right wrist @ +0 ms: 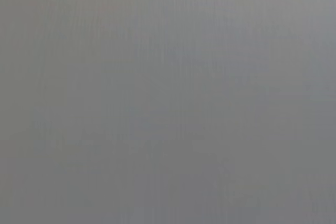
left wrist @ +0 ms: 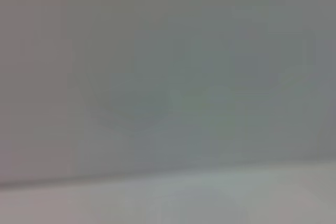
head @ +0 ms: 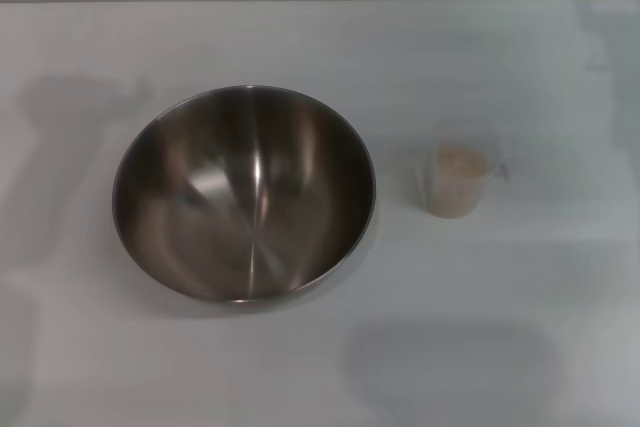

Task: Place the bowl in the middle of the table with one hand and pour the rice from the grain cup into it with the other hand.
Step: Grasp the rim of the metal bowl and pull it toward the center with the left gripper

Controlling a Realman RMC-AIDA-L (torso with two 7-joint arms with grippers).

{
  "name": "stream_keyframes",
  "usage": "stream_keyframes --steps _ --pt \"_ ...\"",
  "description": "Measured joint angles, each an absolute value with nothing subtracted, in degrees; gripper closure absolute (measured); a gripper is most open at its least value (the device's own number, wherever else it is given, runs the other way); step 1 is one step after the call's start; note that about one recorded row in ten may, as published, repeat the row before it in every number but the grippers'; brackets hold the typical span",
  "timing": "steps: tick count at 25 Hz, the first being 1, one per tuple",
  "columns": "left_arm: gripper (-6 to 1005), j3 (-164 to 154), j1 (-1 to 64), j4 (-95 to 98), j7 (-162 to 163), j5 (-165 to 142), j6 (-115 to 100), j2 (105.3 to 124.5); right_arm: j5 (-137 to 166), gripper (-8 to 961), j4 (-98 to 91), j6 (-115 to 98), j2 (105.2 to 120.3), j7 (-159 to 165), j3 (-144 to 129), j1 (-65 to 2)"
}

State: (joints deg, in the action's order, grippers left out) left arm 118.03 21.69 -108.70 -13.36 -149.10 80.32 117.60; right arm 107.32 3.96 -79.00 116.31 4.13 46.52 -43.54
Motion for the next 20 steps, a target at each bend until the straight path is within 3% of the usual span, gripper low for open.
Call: stream_keyframes --steps 9,20 --pt "197 118.56 26.16 -104.42 -15.82 -149.07 96.81 117.89 107.41 328 2.94 -77.91 116.12 4.12 46.39 -44.37" --pt "204 110.92 28.68 -93.59 -16.42 -149.86 96.47 118.11 107.42 328 2.54 -76.86 115.56 4.12 46.23 -44.59"
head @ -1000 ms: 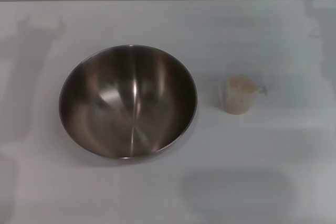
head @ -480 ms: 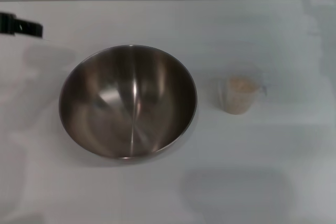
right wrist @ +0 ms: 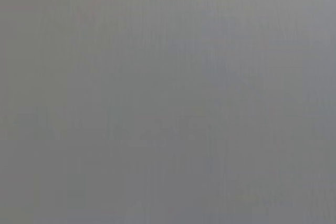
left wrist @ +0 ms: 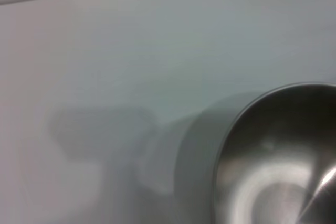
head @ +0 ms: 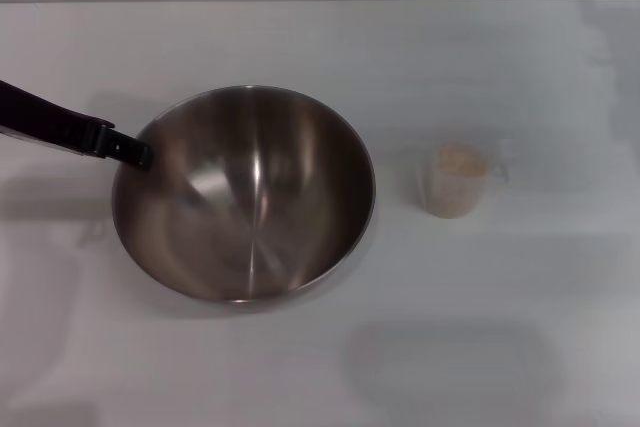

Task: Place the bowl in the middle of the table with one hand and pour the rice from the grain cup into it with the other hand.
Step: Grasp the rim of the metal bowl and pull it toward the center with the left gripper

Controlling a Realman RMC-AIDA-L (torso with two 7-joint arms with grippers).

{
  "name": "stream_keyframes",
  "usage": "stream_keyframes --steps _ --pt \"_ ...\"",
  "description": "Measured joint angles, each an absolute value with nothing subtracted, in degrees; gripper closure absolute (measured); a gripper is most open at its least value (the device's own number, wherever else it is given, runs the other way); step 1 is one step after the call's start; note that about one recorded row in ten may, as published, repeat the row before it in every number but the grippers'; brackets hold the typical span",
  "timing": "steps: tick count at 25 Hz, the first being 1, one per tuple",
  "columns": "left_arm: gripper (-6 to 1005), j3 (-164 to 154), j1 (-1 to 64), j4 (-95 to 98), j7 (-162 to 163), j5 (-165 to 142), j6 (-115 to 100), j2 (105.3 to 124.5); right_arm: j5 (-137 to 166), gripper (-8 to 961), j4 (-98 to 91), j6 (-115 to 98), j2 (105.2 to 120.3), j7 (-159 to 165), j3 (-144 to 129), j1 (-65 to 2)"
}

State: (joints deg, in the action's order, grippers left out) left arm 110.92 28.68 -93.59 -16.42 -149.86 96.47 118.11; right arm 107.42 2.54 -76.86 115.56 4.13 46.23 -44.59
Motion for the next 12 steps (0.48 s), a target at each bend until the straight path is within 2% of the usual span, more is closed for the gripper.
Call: stream_keyframes --steps 12 --pt "212 109.45 29.65 -84.43 -17.55 -150.40 90.95 118.08 107.52 327 2.46 -76.80 115.57 4.13 46.23 -44.47"
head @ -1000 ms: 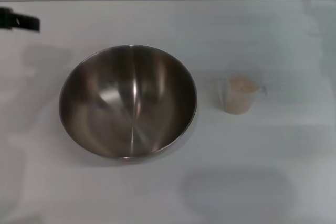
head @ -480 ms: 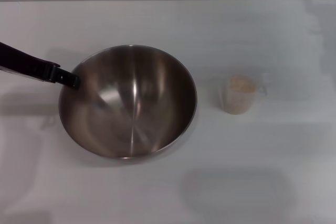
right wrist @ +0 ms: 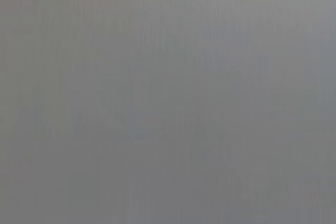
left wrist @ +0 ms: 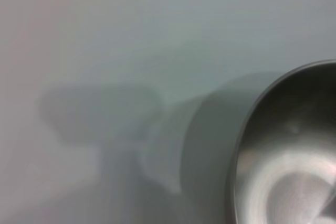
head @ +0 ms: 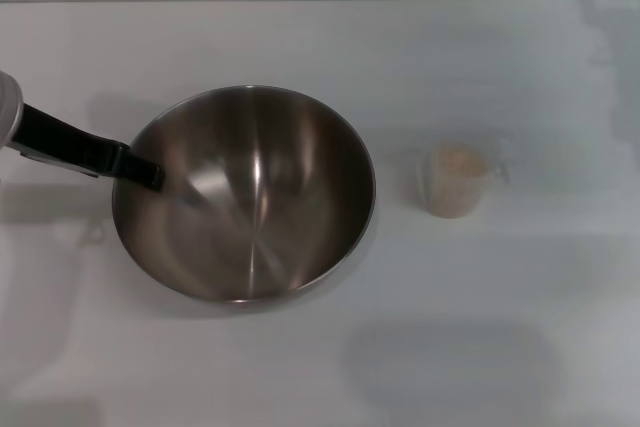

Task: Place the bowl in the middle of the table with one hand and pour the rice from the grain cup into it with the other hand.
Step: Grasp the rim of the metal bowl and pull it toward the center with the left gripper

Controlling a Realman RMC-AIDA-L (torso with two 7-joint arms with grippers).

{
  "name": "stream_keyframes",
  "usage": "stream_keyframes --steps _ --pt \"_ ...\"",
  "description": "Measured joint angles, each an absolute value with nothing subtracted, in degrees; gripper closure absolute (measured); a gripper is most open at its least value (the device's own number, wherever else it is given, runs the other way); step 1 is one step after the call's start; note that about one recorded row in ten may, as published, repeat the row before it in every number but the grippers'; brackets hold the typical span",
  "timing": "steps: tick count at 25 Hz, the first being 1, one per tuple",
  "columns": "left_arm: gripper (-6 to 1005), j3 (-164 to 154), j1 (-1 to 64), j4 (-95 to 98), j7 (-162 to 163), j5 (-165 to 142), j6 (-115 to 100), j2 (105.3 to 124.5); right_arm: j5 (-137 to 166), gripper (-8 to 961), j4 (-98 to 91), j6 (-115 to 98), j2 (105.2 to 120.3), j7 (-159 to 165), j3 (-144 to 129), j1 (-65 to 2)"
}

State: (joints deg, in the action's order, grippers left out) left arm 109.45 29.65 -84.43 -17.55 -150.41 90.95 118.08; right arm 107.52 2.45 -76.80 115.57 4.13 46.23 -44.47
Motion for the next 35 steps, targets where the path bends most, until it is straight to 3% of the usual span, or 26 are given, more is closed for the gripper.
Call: stream_keyframes --steps 14,25,30,33,35 --pt "221 110.24 32.43 -75.72 -19.77 -150.39 87.23 117.98 107.54 327 2.19 -76.81 115.55 4.07 46.23 -44.68" --pt "442 110.39 34.10 -74.51 -20.92 -150.38 87.52 117.90 107.30 327 1.75 -76.82 115.40 4.04 46.23 -44.99" --pt "663 110.40 35.04 -72.78 -20.99 -150.37 87.47 117.80 107.26 326 1.75 -76.81 115.40 4.04 46.23 -45.00" --pt "916 110.40 35.30 -72.22 -21.26 -150.37 87.42 117.72 107.24 326 1.76 -76.80 115.40 4.04 46.23 -45.00" --pt "934 110.57 35.35 -72.21 -21.54 -150.37 87.42 117.75 107.23 327 1.76 -76.79 115.40 4.04 46.23 -45.00"
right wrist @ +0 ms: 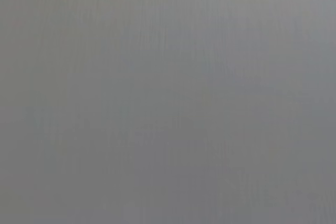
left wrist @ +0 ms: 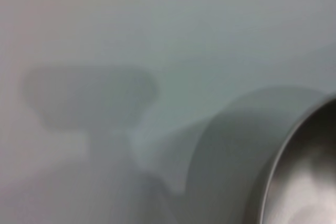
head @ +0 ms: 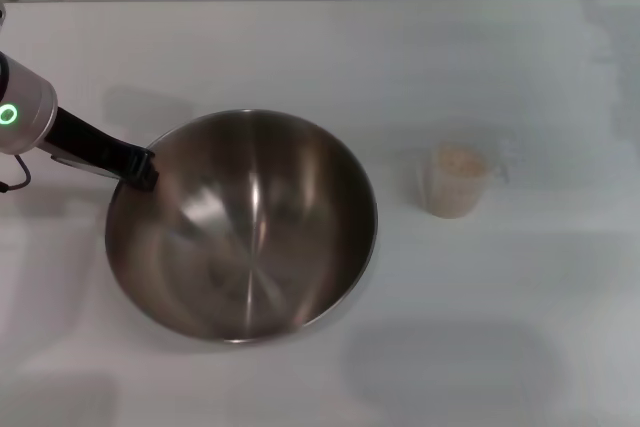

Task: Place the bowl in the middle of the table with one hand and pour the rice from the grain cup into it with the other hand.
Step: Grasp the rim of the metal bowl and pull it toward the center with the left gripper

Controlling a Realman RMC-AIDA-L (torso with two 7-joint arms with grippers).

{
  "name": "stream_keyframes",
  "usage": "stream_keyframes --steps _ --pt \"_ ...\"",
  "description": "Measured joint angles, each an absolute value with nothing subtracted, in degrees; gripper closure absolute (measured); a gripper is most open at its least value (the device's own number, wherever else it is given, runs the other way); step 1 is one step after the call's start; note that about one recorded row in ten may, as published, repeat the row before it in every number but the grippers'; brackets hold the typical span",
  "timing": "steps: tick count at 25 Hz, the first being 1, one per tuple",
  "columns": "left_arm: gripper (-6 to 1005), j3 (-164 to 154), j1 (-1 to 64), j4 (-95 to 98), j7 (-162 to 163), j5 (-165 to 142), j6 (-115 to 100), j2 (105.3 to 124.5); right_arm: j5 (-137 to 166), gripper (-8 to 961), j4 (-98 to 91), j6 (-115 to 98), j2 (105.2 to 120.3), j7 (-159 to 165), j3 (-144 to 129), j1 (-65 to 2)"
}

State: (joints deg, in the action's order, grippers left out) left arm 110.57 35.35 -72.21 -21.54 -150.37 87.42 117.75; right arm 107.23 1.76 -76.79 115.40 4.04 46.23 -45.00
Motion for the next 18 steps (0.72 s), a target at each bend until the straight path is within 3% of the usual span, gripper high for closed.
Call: stream_keyframes --steps 18 --pt "960 117.01 39.83 -71.07 -21.60 -149.43 87.26 118.10 107.22 329 1.76 -76.72 115.40 4.04 46.34 -44.84"
